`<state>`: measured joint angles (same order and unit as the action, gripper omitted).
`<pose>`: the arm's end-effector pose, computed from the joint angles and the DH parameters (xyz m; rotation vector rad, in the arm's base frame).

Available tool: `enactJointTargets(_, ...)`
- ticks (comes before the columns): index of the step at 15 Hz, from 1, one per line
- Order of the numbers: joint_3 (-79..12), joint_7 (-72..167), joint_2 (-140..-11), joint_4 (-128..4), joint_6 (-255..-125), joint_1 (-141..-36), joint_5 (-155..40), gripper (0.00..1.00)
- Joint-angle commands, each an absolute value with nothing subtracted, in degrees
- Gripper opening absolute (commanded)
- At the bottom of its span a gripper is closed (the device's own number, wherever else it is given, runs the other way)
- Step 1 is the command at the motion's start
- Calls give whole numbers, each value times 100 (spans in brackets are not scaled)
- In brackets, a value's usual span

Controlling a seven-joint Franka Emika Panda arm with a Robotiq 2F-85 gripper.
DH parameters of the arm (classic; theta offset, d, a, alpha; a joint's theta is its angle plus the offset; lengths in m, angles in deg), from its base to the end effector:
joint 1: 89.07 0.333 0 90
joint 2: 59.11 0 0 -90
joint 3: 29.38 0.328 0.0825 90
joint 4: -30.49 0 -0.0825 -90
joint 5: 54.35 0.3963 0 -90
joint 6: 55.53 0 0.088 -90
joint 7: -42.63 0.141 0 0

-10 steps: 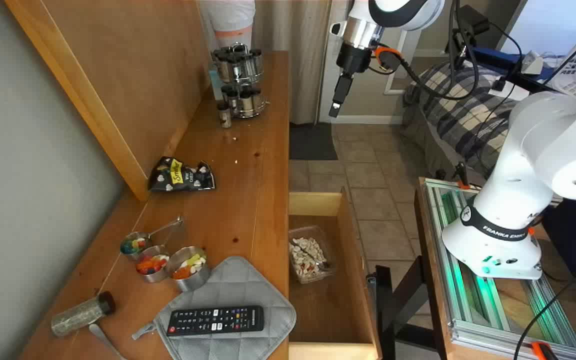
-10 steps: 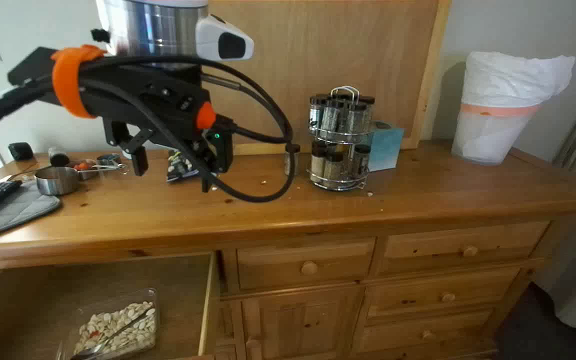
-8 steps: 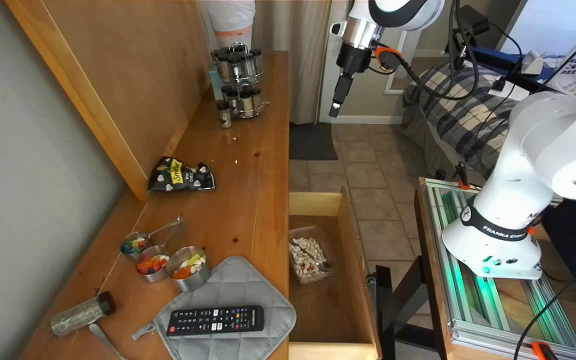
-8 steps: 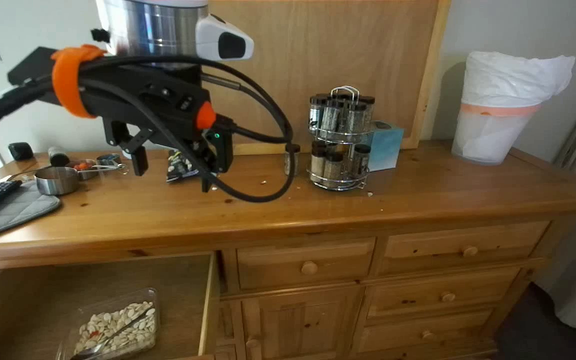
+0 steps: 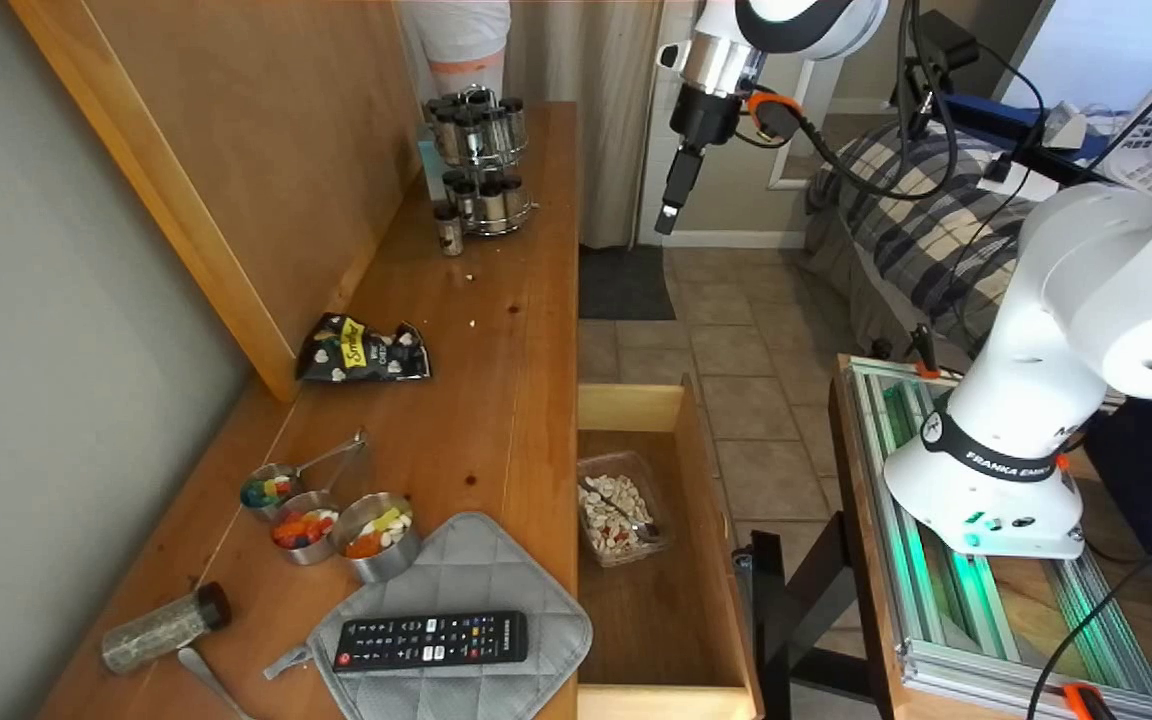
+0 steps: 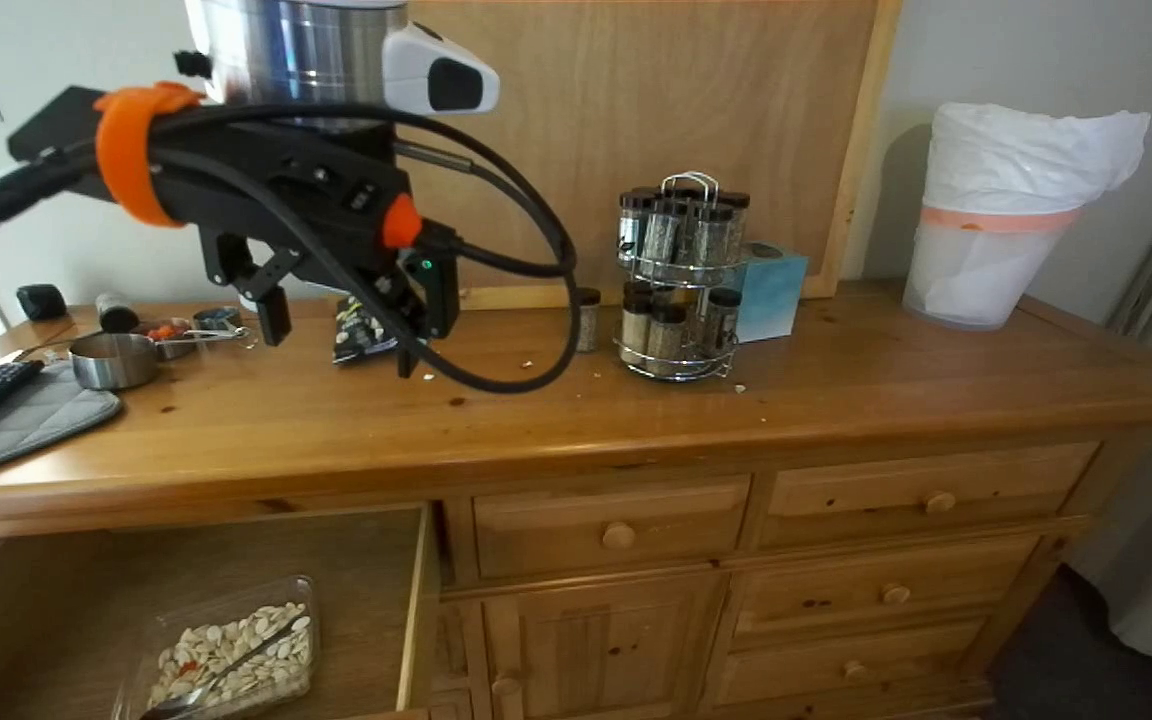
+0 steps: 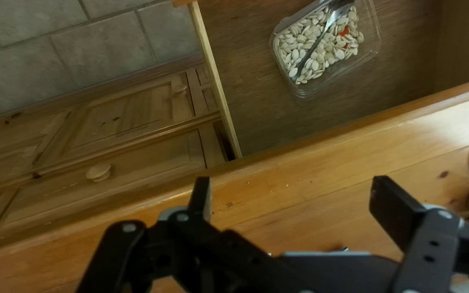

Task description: Put the pack of chips on the table into the open drawer

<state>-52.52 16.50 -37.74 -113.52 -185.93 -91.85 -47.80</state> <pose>0.4029 -0.1853 0.3848 -2.9590 0.0720 -0.2872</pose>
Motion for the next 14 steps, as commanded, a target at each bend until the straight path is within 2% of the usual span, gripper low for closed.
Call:
enactJointTargets(1, -4781, 2093, -4173, -10884, -18463, -9105, -4363, 100)
enactJointTargets(14, -3846, 4190, -6776, -8799, -18885, -9265, -2824, 100)
